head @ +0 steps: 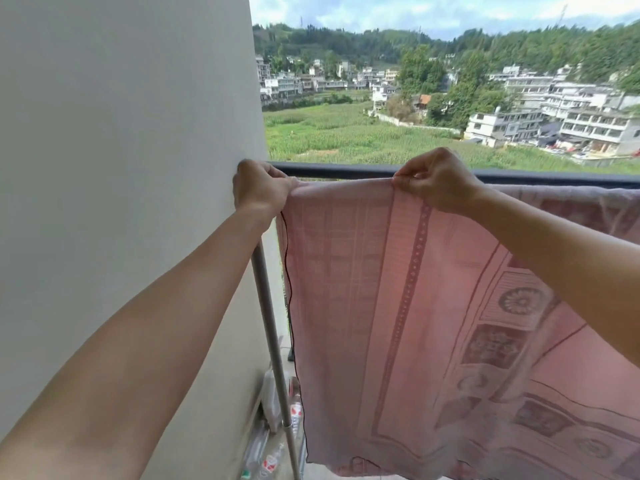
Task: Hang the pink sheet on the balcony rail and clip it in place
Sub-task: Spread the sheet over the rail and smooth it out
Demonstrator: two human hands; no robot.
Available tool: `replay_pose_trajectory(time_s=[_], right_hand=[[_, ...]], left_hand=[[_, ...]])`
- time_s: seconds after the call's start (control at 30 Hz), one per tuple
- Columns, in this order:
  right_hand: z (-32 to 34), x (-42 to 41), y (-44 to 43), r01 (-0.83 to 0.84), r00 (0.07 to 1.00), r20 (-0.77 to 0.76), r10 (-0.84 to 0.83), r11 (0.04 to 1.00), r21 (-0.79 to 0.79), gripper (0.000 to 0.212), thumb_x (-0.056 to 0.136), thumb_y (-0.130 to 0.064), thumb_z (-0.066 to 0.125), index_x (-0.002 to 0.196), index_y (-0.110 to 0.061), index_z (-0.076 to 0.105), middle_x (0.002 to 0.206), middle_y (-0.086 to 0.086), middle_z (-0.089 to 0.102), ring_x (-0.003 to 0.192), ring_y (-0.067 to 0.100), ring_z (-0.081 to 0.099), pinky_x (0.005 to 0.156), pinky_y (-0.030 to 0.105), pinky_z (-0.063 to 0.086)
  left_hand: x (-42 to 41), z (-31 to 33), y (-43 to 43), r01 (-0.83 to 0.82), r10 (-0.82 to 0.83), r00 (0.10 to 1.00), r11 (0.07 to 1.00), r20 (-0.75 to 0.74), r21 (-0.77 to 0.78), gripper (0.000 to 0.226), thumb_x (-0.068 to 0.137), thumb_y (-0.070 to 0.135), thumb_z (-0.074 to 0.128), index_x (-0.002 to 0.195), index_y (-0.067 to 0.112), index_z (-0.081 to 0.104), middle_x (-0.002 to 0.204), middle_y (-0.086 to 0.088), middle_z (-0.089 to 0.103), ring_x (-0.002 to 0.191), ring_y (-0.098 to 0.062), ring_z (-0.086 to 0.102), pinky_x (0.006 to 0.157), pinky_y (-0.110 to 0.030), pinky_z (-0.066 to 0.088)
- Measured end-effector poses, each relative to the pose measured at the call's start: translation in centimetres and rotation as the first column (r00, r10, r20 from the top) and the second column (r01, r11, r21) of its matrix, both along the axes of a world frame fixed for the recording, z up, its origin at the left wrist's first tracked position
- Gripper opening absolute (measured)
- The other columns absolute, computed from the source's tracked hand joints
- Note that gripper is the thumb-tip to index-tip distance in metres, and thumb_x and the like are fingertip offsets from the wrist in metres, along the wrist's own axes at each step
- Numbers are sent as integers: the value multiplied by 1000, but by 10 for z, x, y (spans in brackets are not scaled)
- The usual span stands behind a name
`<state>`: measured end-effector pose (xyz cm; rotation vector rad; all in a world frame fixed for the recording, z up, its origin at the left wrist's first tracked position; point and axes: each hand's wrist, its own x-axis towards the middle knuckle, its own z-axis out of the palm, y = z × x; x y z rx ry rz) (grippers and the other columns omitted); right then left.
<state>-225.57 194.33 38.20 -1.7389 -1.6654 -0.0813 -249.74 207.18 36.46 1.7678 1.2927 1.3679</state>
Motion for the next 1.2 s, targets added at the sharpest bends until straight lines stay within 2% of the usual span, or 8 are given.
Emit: replay_pose_trajectory(time_s=[0.23,0.37,0.5,0.73,0.83,0.93,1.03,1.2], right_hand=[[7,15,-14,35,994,108,-23,993,-116,30,89,-48,60,96,-21,71,89,1,70,79,22,66,73,46,59],[4,22,-19,86,991,121,-53,953,-291,55,89,-61,52,78,-10,70,65,6,58,56,18,51,55,31,43],[12,14,-13,-22,1000,-11,21,994,-109,14,86,-31,71,89,-18,76,81,8,72,68,20,63,65,39,57],[-1,10,-10,56,989,126,-79,982,179,23,85,-34,70,97,-16,77,86,1,75,75,19,69,72,43,59],[6,7,-17,35,993,92,-69,944,328,23,87,-34,67,99,-15,76,89,-3,72,79,15,68,75,40,58],[8,0,-24,-67,994,99,53,988,139,32,87,-46,65,99,-17,73,93,-3,69,83,15,67,74,36,55],[10,-1,-19,-69,995,59,80,982,-173,58,77,-68,55,106,-19,69,102,0,69,88,18,65,74,36,54],[8,-9,3,-33,997,56,56,937,-347,34,91,-48,57,94,-19,74,81,8,71,65,16,60,58,31,47]], left_hand=[[-33,2,23,-169,168,929,985,329,-26,7,76,9,75,75,15,73,80,-4,73,66,-10,64,68,-20,56],[-37,-3,33,-85,118,926,991,358,-108,20,74,-1,71,67,17,70,79,-6,73,62,-9,67,63,-19,55],[-38,1,34,-57,90,834,995,544,-76,22,71,-8,64,66,12,69,70,-8,69,61,-17,68,62,-23,56],[-43,-5,31,61,31,848,986,529,-156,20,74,0,69,67,18,62,66,-1,63,54,-13,58,55,-24,47],[-55,15,28,28,-8,729,999,685,-18,21,67,-6,69,66,15,66,67,-4,64,60,-18,60,58,-28,49],[-67,-13,13,-13,28,726,1000,687,-28,21,61,-1,63,55,19,65,62,-4,59,60,-21,54,58,-30,44],[-61,-46,0,70,81,799,972,596,-226,17,68,1,57,60,16,54,55,-1,52,50,-18,48,57,-32,42],[-51,-16,12,148,35,883,926,469,-347,19,79,24,73,77,10,60,70,-4,63,52,-19,61,53,-29,55]])
